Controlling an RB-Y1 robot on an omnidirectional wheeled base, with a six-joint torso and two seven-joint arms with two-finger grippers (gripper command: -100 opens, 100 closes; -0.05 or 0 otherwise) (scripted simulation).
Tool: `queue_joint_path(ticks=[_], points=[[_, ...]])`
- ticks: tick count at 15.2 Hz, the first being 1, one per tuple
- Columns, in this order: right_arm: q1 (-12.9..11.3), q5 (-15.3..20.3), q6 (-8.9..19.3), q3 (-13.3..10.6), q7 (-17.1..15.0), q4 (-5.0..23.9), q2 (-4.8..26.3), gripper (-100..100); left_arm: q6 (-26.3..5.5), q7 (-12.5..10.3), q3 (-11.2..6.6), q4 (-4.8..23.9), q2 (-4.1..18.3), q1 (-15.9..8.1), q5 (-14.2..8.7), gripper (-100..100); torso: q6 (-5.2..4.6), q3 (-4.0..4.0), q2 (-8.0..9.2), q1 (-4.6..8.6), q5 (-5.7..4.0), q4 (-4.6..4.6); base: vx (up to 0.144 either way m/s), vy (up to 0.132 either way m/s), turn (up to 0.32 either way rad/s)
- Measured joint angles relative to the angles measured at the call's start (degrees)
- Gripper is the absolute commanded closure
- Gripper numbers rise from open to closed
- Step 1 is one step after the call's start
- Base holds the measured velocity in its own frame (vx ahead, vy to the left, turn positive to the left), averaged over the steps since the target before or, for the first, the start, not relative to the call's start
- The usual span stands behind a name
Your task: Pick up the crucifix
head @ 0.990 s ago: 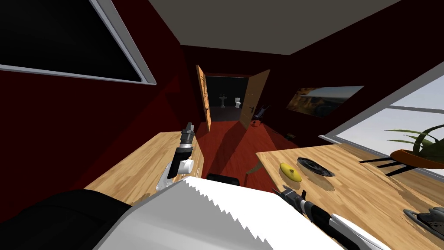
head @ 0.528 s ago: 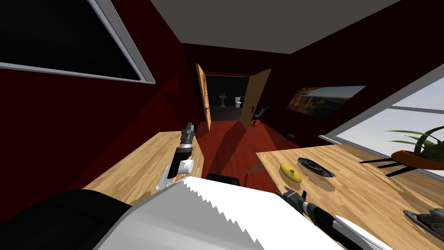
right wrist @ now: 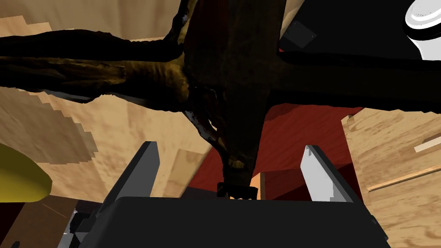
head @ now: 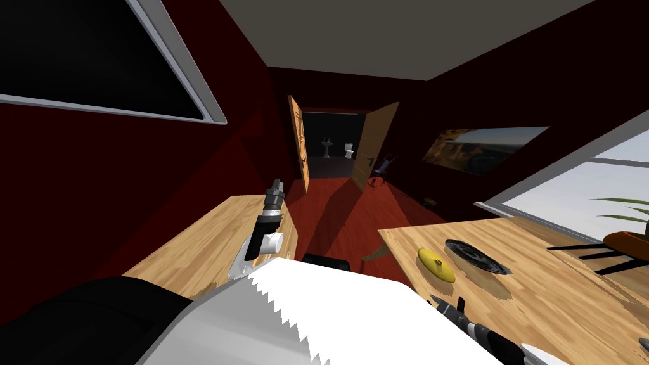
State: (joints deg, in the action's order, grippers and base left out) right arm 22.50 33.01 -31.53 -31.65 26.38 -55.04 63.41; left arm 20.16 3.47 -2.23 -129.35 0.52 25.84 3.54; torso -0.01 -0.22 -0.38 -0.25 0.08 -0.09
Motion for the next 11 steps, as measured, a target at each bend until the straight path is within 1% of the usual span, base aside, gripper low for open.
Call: queue_joint_path(ticks=[1, 2, 3, 4, 5, 6, 8, 9, 10, 11], points=[[0.03, 0.55, -0.63, -0.7, 0.2, 1.03, 0.49, -100, 0.0, 0.0, 0.0, 0.0, 0.0, 0.0, 0.0, 0, 0.01, 0.0, 0.0, 0.0, -0.01, 0.0, 0.123, 0.024, 0.03], [1.32, 1.09, -0.13, -1.59, -0.17, -0.81, 1.96, -100, 0.0, 0.0, 0.0, 0.0, 0.0, 0.0, 0.0, 0, 0.0, 0.0, 0.0, 0.0, 0.01, 0.0, 0.13, 0.034, 0.041], [2.38, 1.65, 0.35, -2.38, -0.31, -1.64, 2.94, -100, 0.0, 0.0, 0.0, 0.0, 0.0, 0.0, 0.0, 0, 0.0, 0.0, -0.01, -0.03, 0.0, 0.0, 0.113, 0.034, 0.022], [2.55, 2.09, 0.1, -2.92, -0.12, -1.07, 3.3, -100, 0.0, 0.0, 0.0, 0.0, 0.0, 0.0, 0.0, 0, 0.01, 0.01, 0.01, -0.03, 0.0, 0.0, 0.125, 0.036, 0.037], [4.24, 2.38, 0.34, -3.43, -0.22, -2.7, 5.03, -100, 0.0, 0.0, 0.0, 0.0, 0.0, 0.0, 0.0, 0, -0.01, 0.0, 0.0, -0.04, 0.03, 0.0, 0.124, 0.026, 0.024], [4.8, 2.83, 0.5, -4.05, -0.26, -2.98, 5.69, -100, 0.0, 0.0, 0.0, 0.0, 0.0, 0.0, 0.0, 0, 0.01, 0.0, 0.0, -0.03, 0.0, 0.0, 0.085, 0.009, 0.006], [4.19, 3.34, -0.38, -4.58, 0.26, -1.08, 5.24, -100, 0.0, 0.0, 0.0, 0.0, 0.0, -0.01, 0.0, 0, 0.0, 0.1, 0.2, 0.08, -0.03, 0.04, 0.056, 0.001, 0.016], [4.19, 4.0, -0.63, -5.44, 0.38, -0.52, 5.46, -100, 0.0, 0.0, 0.0, 0.0, 0.0, -0.01, 0.0, 0, 0.0, 0.12, 0.2, 0.09, -0.03, 0.05, 0.105, 0.015, 0.049], [4.52, 4.54, -1.18, -6.07, 0.78, 0.46, 5.8, -100, 0.0, 0.0, 0.0, 0.0, 0.0, 0.0, 0.0, 0, 0.0, 0.09, 0.15, 0.07, -0.02, 0.04, 0.1, 0.022, 0.031], [5.09, 4.91, -1.51, -6.56, 1.0, 0.5, 6.53, -100, 0.0, 0.0, 0.0, 0.0, 0.0, 0.0, 0.0, 0, 0.0, 0.08, 0.13, 0.04, -0.01, 0.03, 0.055, 0.013, 0.005]])
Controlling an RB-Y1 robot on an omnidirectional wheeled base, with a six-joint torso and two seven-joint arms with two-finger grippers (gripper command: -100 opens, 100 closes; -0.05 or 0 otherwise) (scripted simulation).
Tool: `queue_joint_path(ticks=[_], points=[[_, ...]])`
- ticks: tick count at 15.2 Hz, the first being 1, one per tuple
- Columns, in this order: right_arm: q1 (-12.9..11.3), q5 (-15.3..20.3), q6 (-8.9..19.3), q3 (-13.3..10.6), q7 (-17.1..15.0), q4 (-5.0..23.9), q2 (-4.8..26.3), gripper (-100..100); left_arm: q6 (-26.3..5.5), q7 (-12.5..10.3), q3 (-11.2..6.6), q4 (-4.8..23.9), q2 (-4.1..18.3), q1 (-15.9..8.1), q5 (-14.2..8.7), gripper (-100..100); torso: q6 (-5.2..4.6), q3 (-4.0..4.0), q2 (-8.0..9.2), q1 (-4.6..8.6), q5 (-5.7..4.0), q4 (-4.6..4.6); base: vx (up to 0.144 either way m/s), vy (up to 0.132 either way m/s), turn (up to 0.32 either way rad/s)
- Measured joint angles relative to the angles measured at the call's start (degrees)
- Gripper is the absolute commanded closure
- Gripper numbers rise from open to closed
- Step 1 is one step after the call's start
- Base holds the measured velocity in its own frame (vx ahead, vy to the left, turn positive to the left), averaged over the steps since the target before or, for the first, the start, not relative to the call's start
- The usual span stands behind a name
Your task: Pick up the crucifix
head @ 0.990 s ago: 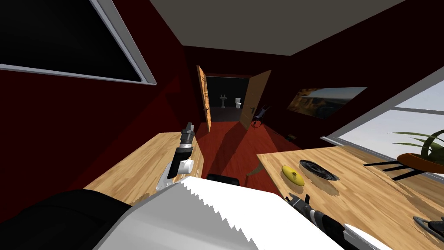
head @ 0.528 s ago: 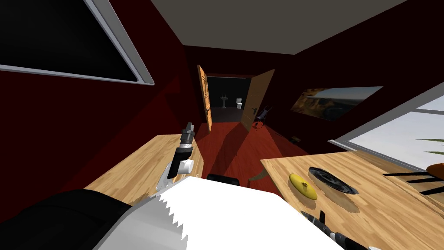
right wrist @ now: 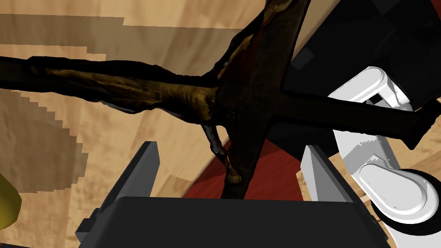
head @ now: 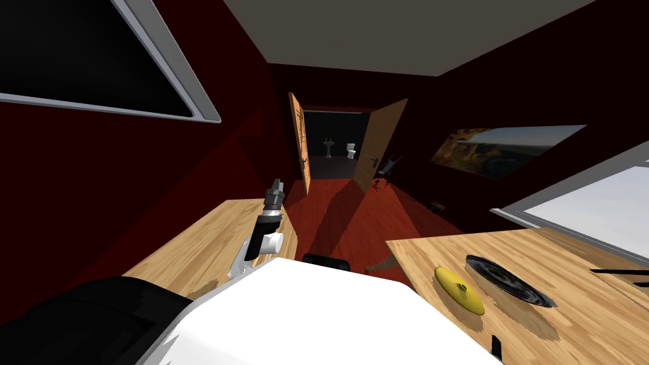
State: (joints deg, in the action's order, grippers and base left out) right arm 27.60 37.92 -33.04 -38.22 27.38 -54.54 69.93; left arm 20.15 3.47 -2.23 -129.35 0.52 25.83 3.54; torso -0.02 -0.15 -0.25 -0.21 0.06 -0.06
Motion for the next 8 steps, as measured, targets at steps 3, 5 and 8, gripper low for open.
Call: queue_joint_path(ticks=[3, 5, 8], points=[[0.27, 0.12, 0.57, -0.07, 0.32, 0.29, -1.12, -100, 0.0, 0.0, 0.0, 0.0, 0.0, -0.01, 0.0, 0, 0.01, 0.16, 0.3, 0.17, -0.05, 0.06, -0.001, -0.036, 0.077], [-0.31, 0.45, 1.16, -0.31, 0.64, 1.47, -2.92, -100, 0.0, 0.0, 0.0, 0.0, 0.01, -0.02, 0.0, 0, 0.0, 0.24, 0.43, 0.28, -0.09, 0.09, -0.019, -0.055, 0.067], [-1.07, 0.77, 1.43, -0.62, 0.86, 2.68, -4.31, 100, 0.0, 0.0, 0.0, 0.0, 0.0, -0.01, 0.0, 0, -0.01, 0.25, 0.43, 0.19, -0.06, 0.1, -0.004, -0.016, 0.009]])
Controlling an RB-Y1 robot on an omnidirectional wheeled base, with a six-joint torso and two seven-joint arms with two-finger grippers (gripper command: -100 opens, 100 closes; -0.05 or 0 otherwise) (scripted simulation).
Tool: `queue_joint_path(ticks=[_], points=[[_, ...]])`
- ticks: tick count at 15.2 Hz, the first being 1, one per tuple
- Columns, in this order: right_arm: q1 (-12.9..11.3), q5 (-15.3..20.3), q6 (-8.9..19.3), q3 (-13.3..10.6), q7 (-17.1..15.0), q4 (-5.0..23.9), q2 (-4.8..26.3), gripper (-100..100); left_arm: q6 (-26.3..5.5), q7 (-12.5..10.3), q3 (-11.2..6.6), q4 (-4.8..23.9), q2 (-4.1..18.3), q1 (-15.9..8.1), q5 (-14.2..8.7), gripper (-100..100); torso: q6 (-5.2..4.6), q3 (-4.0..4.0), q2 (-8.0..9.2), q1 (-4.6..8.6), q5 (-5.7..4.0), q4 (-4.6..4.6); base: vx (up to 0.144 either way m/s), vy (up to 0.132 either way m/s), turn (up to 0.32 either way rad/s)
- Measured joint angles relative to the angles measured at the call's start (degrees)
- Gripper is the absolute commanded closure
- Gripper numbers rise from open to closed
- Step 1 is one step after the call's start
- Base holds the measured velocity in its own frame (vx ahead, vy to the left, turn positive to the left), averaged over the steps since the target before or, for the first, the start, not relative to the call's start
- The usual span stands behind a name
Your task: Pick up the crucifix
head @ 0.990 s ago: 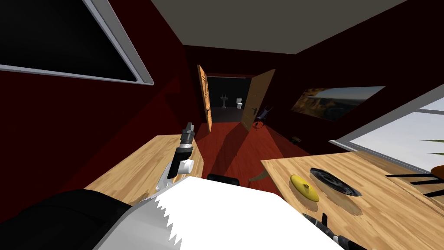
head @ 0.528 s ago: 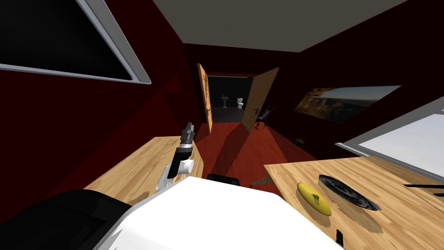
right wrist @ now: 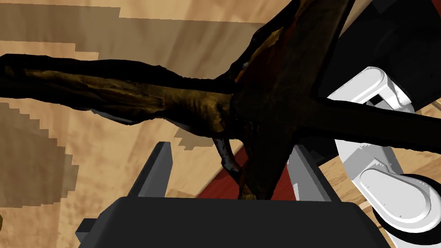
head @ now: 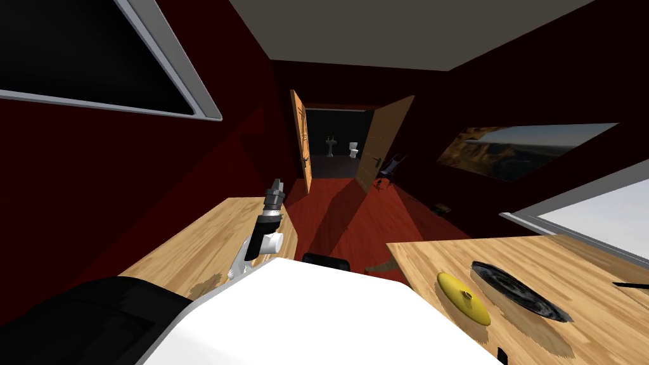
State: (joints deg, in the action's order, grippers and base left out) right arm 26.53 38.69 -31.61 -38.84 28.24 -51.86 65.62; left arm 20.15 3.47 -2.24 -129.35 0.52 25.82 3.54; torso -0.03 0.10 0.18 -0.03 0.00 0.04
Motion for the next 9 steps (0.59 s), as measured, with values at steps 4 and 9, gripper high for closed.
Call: queue_joint_path(ticks=[4, 9], points=[[0.05, 0.02, -0.12, -0.06, 0.03, -0.07, -0.04, 100, 0.0, 0.0, 0.0, 0.0, 0.0, 0.0, 0.0, 0, 0.03, -0.02, -0.05, 0.12, -0.06, 0.02, 0.001, 0.005, -0.018], [1.19, -0.52, -0.67, 0.33, -0.8, -2.71, 3.6, 100, 0.0, 0.0, 0.01, 0.0, -0.01, 0.0, 0.0, 0, 0.0, -0.04, -0.09, -0.12, 0.03, 0.0, 0.008, 0.043, -0.064]])
